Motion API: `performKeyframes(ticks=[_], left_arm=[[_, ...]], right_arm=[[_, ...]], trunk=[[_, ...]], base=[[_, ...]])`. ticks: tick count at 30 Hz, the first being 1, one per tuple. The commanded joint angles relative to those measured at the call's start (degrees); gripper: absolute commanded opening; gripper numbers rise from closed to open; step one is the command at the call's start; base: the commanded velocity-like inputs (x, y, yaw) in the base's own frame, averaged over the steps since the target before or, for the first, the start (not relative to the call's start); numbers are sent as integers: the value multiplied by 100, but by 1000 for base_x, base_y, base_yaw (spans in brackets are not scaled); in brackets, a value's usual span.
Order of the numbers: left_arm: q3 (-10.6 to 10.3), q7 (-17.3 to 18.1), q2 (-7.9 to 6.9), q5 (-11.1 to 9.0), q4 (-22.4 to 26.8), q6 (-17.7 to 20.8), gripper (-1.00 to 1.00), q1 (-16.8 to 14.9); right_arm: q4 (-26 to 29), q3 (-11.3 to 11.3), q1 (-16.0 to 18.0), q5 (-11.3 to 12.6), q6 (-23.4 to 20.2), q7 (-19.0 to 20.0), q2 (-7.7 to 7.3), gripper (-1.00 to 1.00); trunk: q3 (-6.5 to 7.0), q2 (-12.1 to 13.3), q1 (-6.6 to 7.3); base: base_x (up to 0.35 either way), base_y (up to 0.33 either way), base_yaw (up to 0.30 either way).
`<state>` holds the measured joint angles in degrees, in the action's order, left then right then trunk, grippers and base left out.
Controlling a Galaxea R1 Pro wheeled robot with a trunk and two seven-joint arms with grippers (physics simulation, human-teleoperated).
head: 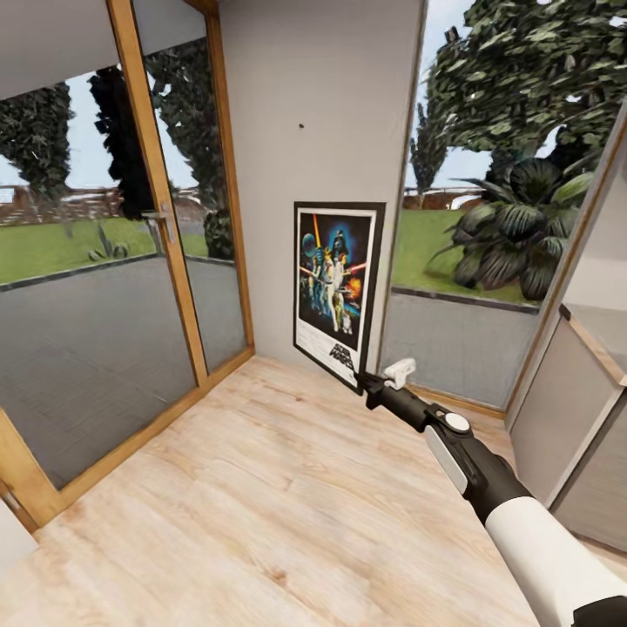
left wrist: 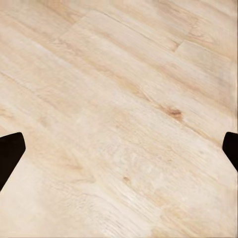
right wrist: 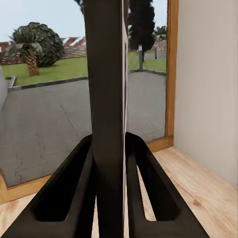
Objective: Pick up the poster from the kitchen countertop and hang it on one of the wall nails in the kitchen.
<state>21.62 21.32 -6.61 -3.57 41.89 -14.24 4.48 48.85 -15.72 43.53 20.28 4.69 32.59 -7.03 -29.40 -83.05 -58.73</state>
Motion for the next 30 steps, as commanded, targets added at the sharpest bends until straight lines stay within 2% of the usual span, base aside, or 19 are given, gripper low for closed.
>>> performKeyframes(ticks=[1, 7, 18, 30], left_arm=[[10, 127, 5, -38, 65, 11, 100, 0], [14, 272, -9, -31, 113, -16, 100, 0], [24, 291, -23, -30, 26, -41, 100, 0], [26, 408, -25, -21, -61, -43, 100, 0]], right_arm=[[-10, -15, 6, 49, 13, 86, -7, -100], [-16, -2, 6, 47, 7, 232, -9, -100], [-9, -2, 6, 47, 6, 252, -9, -100], [-8, -1, 6, 55, 6, 256, -18, -100]], trunk=[[-5, -3, 0], [-1, -3, 0], [34, -3, 0], [38, -3, 0]], base=[[6, 17, 0], [73, 204, -30], [107, 272, -200], [112, 280, -18]])
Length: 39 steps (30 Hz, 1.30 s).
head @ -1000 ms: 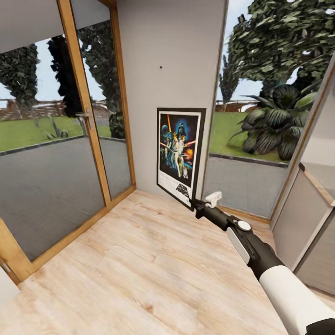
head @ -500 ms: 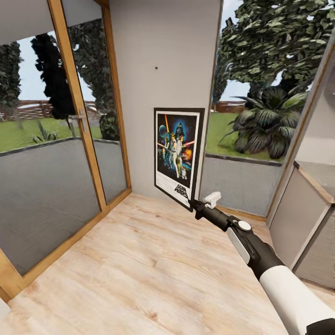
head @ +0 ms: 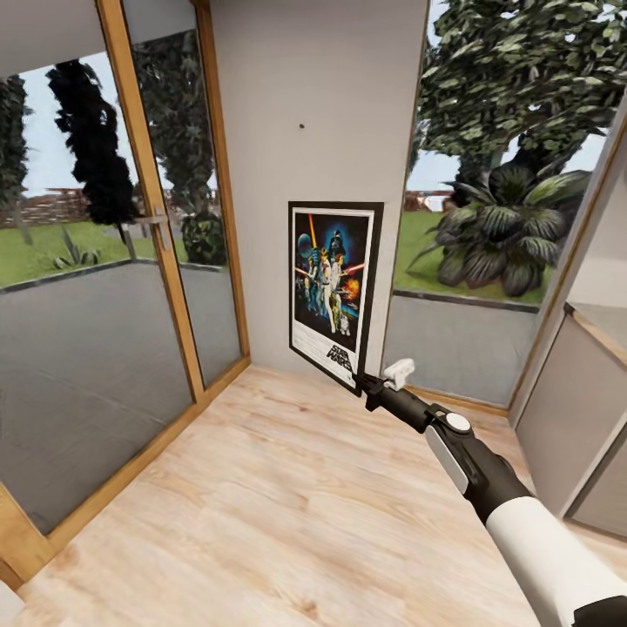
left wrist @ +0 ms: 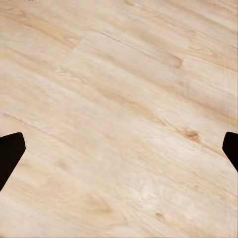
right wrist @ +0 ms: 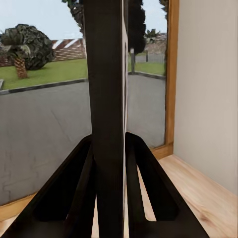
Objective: Pick up the poster from the kitchen countertop and hang it on one of the wall nails in the kitchen.
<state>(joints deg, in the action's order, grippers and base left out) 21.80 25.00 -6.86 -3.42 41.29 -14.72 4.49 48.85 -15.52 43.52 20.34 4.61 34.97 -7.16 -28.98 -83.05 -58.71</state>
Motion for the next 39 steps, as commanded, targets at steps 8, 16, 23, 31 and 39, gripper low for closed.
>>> performKeyframes(ticks=[8, 16, 23, 31, 39], left_arm=[[8, 40, 1, -36, -7, 4, 100, 0], [8, 40, 1, -36, -7, 4, 100, 0], [8, 40, 1, -36, -88, 0, 100, 0], [8, 40, 1, -36, -95, 2, 100, 0], [8, 40, 1, -36, -95, 1, 100, 0]], right_arm=[[-7, -21, 7, 49, 14, 18, -5, -100], [-1, -21, 7, 49, 14, 18, -5, -100], [13, -28, 7, 47, 14, 18, -4, -100], [19, -30, 7, 49, 14, 18, -5, -100], [20, -30, 7, 49, 14, 26, -5, -100]], trunk=[[5, -3, -1], [21, -3, -1], [22, -3, -1], [22, -3, -1], [36, -3, -1]], base=[[134, 280, -149], [145, 280, -226], [150, 280, -15], [199, 275, -4], [213, 273, -185]])
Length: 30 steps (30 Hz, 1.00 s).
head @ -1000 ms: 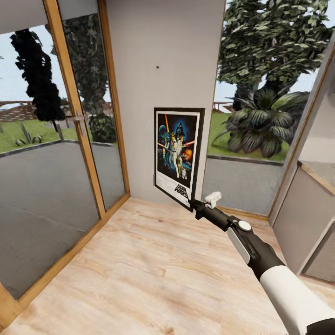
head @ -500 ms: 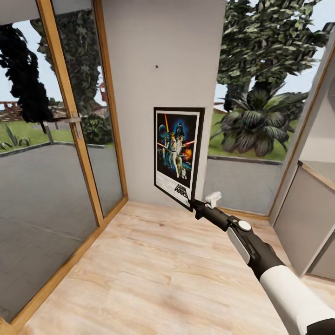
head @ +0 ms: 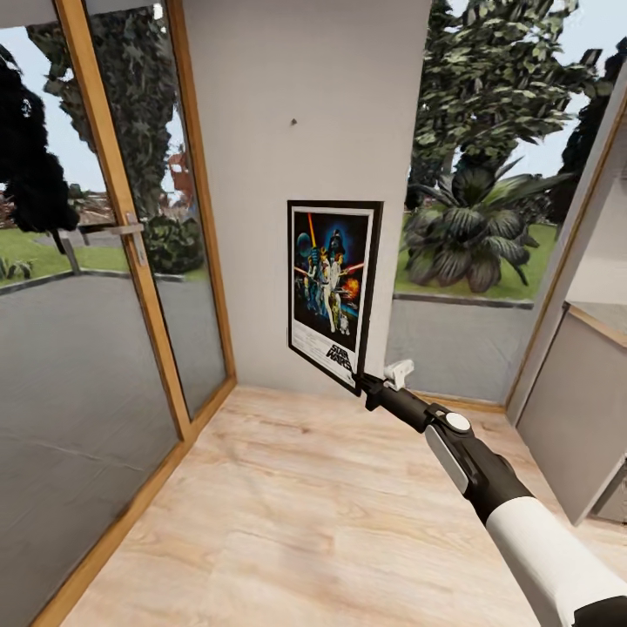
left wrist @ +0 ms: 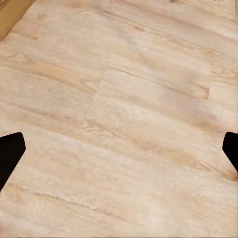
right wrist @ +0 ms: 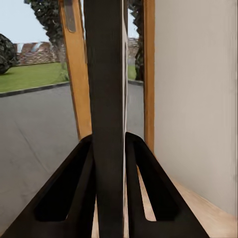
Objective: Pick up the poster from the kitchen countertop and hang it on one of the wall nails in the kitchen.
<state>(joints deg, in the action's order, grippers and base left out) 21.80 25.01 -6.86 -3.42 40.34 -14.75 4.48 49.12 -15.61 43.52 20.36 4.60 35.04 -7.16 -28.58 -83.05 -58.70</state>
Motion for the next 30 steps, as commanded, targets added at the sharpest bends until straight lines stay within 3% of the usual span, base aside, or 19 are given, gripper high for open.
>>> performKeyframes(ticks=[1, 8, 16, 30], left_arm=[[9, 39, 1, -36, 0, 4, 100, 0], [9, 39, 1, -36, 0, 1, 100, 0], [9, 39, 1, -36, 0, 1, 100, 0], [9, 39, 1, -36, 0, 0, 100, 0]], right_arm=[[-8, -21, 7, 47, 14, 21, -4, -100], [-23, -12, 7, 28, 14, 393, -4, -100], [-25, -12, 7, 21, 14, 464, -4, -100], [-25, -11, 7, 20, 21, 468, -4, -100]], trunk=[[-2, -3, -2], [17, -3, -2], [40, -3, -2], [45, -3, -2]], base=[[213, 273, -272], [210, 273, -288], [181, 274, -286], [81, 278, -40]])
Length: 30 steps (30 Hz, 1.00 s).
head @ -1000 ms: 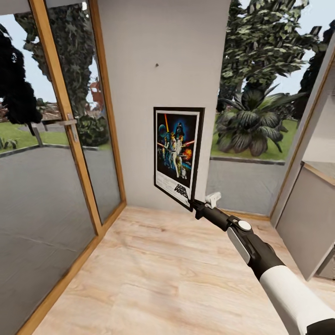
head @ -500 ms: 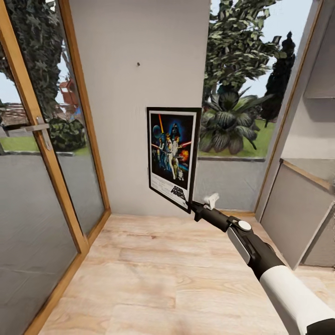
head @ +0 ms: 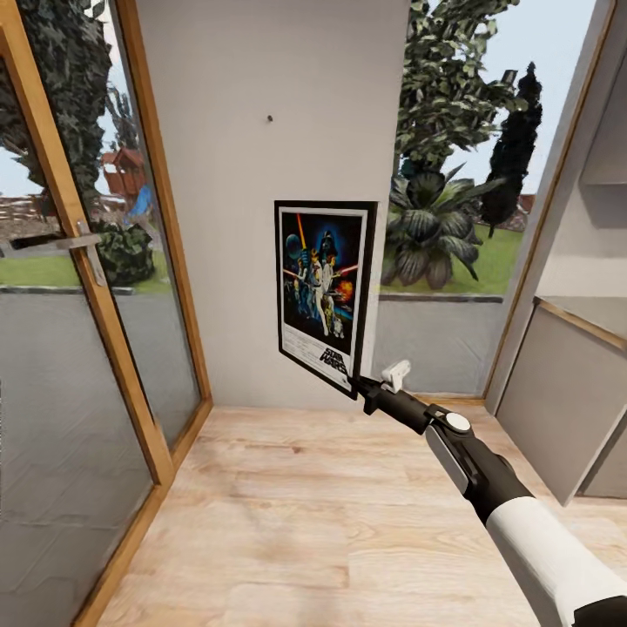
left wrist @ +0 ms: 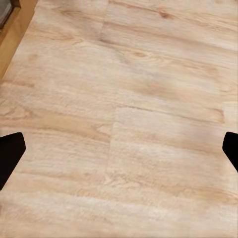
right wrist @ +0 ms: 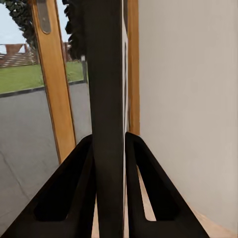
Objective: Pick up the poster from the kitchen countertop and hang it on one of the wall nails in the kitchen.
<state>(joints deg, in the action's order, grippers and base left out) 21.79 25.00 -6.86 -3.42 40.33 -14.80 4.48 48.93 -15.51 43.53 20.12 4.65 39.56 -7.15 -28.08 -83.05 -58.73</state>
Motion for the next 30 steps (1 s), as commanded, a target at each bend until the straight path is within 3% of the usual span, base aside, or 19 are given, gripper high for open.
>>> performKeyframes(ticks=[1, 8, 24, 30], left_arm=[[9, 40, 1, -36, 1, 5, 100, 0], [9, 40, 1, -36, 1, 7, 100, 0], [9, 31, 1, -36, 1, 21, 100, 0], [15, 40, 1, -50, 52, 3, 100, 0]], right_arm=[[-6, -21, 7, 44, 17, 17, -4, -100], [-6, -23, 7, 44, 19, 17, -6, -100], [-2, -22, 7, 45, 11, 17, -6, -100], [43, -14, 7, 47, 10, 136, -22, -100]], trunk=[[-5, -3, 0], [-5, -3, 0], [-5, -3, 0], [-5, -3, 0]], base=[[11, 114, -1], [90, 40, 0], [321, 1, 0], [25, 0, 0]])
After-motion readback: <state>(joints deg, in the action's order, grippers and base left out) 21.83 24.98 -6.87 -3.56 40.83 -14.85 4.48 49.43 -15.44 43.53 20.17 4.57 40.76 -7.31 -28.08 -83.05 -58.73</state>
